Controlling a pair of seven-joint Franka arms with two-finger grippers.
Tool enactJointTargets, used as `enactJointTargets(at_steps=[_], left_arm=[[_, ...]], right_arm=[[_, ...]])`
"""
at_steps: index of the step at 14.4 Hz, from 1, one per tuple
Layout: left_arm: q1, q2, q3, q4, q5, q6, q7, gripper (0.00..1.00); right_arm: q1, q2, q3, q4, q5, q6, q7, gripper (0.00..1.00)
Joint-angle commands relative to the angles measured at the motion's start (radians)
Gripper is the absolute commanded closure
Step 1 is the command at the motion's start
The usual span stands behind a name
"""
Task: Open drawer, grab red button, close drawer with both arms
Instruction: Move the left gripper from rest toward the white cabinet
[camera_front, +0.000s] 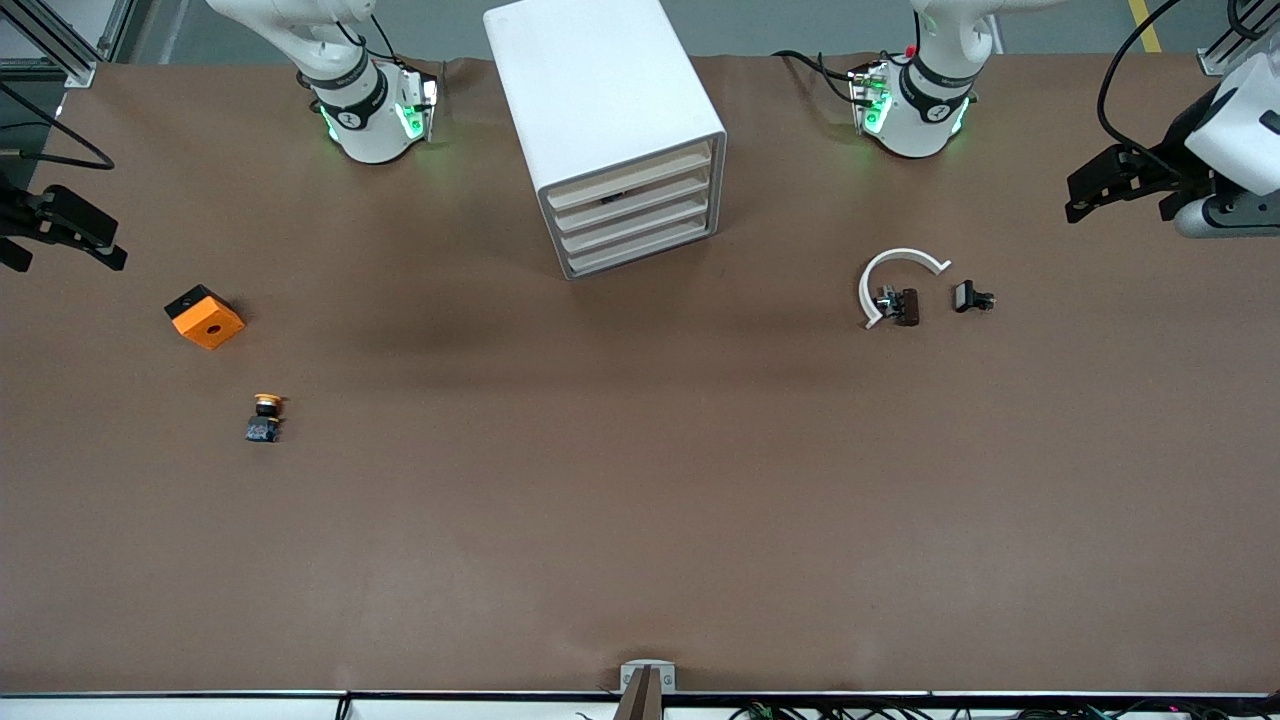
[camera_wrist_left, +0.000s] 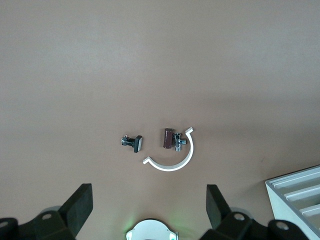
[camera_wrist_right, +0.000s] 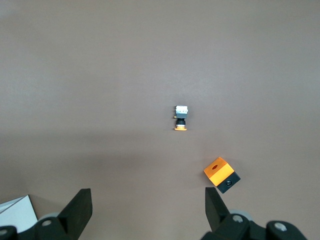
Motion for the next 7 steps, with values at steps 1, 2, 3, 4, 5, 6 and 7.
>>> enactJointTargets(at_steps=[1,2,3,4,5,6,7], left_arm=[[0.005,0.009,-0.005,0.021,0.010,-0.023,0.023,0.00],[0.005,0.010,-0.005,0.022,0.010,-0.023,0.020,0.00],[0.003,0.012,-0.004,0.027,0.010,-0.023,0.016,0.00],[0.003,0.032,-0.004,0.031,0.010,-0.023,0.014,0.00],[0.003,0.044,-0.004,0.031,0.010,-0.022,0.016,0.00],[0.005,0.076,-0.004,0.030,0.010,-0.023,0.019,0.00],[0.007,0.128,-0.004,0.033,0.010,-0.023,0.020,0.00]], right_arm=[[0.004,-0.017,-0.001,-0.016,0.001,0.002,0.006,0.00],[0.004,-0.017,-0.001,-0.016,0.001,0.000,0.006,0.00],[0.004,-0.017,-0.001,-0.016,0.001,0.002,0.006,0.00],[0.004,-0.017,-0.001,-0.016,0.001,0.000,0.006,0.00],[0.004,-0.017,-0.001,-0.016,0.001,0.000,0.006,0.00],[0.004,-0.017,-0.001,-0.016,0.001,0.002,0.006,0.00],[0.004,-0.017,-0.001,-0.016,0.001,0.000,0.006,0.00]])
